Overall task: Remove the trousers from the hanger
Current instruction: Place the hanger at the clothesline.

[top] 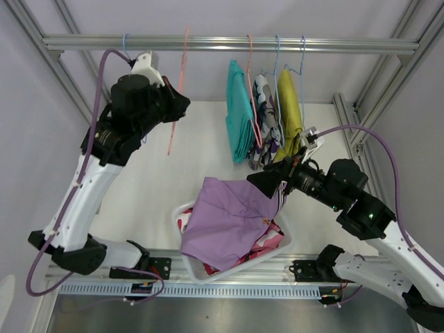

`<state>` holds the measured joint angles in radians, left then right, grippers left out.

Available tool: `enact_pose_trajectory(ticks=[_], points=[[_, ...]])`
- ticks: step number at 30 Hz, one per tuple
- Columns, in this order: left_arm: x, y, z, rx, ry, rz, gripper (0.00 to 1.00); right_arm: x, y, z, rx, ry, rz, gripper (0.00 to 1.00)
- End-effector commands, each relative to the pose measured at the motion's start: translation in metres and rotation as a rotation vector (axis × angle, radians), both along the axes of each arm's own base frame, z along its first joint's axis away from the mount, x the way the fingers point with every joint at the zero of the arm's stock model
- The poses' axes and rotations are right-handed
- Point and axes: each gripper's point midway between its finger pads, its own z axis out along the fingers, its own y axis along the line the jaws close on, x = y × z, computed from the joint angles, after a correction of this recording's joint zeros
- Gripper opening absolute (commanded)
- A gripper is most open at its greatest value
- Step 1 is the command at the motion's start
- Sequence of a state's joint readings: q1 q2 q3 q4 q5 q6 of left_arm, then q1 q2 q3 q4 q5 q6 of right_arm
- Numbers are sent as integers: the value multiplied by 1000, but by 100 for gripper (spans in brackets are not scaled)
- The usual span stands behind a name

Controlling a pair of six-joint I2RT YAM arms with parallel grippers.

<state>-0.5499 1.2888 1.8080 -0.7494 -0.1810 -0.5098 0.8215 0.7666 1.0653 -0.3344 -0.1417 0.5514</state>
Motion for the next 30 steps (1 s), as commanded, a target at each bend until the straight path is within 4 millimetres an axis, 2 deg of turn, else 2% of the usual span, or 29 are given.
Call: enact_pose_trajectory(ticks=[1,7,11,15,17,18,20,21,24,30], points=[[12,-15,2,-62,54,-74,0,6,-5,-11,-38,-12,-38,99],[50,-17,-18,-86,111,-58,0,10,-6,-29,-74,-1,-52,100],[62,-15,-21,-93,108,-36,0,11,-7,-43,-93,8,-55,100],[65,-14,-25,-97,117,-27,0,14,-7,-60,-123,29,-59,99],[62,-13,-28,-102,123,-28,1,13,-7,-64,-124,37,-54,99],[62,-13,-39,-95,143,-26,0,12,-6,-67,-127,43,-51,99],[61,-12,-38,-105,131,-23,0,10,-6,-66,-116,45,-43,99],[59,-11,-44,-102,140,-22,0,9,-6,-68,-116,48,-40,99],[58,-8,-41,-114,124,-19,1,8,-8,-70,-114,50,-44,100],[49,-6,-3,-151,8,-45,0,8,-9,-76,-116,63,-52,100]])
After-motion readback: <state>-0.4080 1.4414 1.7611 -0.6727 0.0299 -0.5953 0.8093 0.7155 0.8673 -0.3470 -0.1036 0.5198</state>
